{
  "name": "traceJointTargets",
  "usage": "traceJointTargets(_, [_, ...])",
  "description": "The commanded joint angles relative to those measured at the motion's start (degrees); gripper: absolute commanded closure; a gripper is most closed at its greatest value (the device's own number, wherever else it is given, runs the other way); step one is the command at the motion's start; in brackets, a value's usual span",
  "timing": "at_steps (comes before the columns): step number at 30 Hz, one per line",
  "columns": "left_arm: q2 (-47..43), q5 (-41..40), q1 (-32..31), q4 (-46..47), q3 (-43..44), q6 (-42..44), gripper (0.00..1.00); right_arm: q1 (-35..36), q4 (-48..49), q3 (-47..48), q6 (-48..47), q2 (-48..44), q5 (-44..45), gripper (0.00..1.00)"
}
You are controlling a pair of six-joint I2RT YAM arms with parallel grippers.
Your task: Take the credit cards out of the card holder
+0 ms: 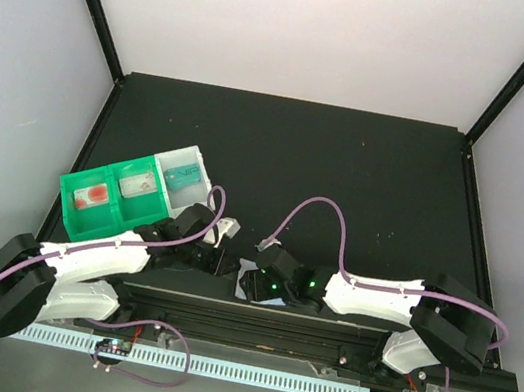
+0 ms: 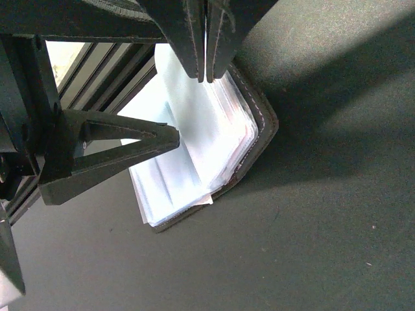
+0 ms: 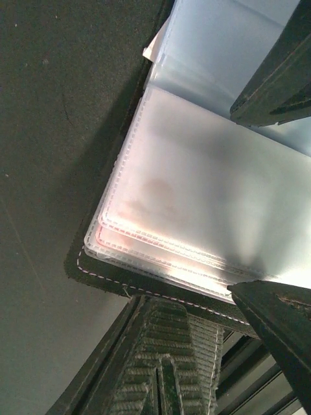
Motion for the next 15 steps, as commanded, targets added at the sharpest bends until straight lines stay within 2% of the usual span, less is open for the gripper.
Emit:
traceJointTargets(1, [-1.52, -0.25, -0.01, 0.11, 1.27, 0.34, 0.99, 0.23, -0.26, -0.53, 0.57, -0.81, 1.95, 0.35])
traceJointTargets(15, [-3.01, -1.17, -0.01, 0.18, 0.54, -0.04, 0.98, 0.24, -0.8, -3.17, 0.69, -5.3, 2.27, 0.32])
